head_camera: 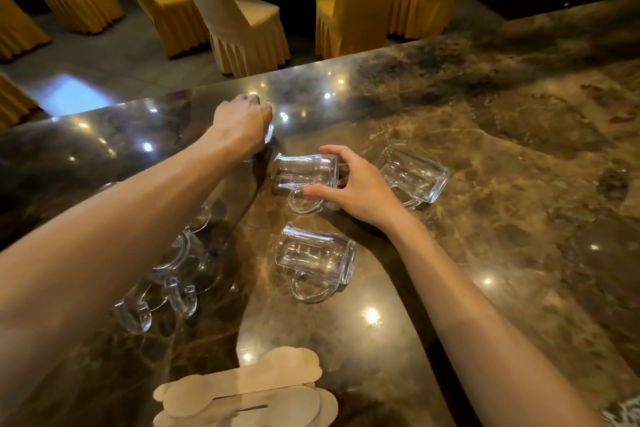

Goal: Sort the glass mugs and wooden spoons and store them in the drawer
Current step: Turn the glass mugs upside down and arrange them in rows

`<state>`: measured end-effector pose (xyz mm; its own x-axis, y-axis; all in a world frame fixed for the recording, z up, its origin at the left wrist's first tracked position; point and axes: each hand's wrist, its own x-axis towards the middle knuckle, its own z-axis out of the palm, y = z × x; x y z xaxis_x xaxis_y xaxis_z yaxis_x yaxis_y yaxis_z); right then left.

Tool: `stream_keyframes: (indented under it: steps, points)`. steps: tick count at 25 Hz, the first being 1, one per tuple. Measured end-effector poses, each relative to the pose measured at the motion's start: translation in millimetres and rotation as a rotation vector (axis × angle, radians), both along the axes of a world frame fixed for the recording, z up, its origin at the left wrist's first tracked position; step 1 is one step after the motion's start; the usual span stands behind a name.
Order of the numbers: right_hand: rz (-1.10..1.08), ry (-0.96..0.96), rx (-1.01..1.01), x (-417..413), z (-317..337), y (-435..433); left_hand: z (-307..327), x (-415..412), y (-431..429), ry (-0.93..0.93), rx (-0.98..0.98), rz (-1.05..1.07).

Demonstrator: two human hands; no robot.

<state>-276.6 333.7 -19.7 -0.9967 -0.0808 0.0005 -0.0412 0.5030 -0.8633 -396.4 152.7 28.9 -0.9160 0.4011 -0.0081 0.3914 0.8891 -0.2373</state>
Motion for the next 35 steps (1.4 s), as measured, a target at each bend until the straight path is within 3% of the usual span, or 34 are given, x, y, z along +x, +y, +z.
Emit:
stream_keyframes:
  steps: [14,24,27,32,35]
  points:
    - [-0.001,-0.033,0.008,3,6,3,5,6,-3,0.031,-0.009,-0.062]
    - [-0.015,-0.014,0.058,-2,12,3,28,12,-10,-0.008,0.134,-0.008]
    - [-0.024,0.04,0.086,-3,20,-3,32,14,-19,-0.008,0.22,0.01]
    - [-0.089,0.13,0.082,-2,34,-7,36,14,-30,-0.158,0.55,0.056]
    - [-0.099,0.173,0.1,-1,42,-14,40,22,-43,-0.178,0.594,0.065]
